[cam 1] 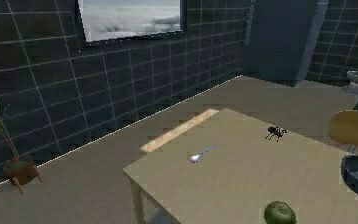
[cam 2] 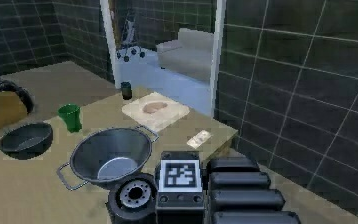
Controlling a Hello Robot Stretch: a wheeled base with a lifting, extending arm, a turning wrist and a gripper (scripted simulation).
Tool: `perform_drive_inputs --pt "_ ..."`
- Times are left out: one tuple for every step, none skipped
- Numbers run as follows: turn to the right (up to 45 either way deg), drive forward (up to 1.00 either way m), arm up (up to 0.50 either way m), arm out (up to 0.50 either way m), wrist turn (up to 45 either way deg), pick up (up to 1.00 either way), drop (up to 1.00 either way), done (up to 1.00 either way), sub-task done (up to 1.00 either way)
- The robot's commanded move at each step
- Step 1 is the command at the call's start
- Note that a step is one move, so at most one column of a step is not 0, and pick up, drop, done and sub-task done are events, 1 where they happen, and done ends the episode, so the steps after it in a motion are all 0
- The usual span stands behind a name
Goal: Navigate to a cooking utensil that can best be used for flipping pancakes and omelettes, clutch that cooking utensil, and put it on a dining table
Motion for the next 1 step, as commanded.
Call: perform_drive_inputs --pt "9.0 0.00 0.00 0.00 0.0 0.00 0.00 0.00 0.00"
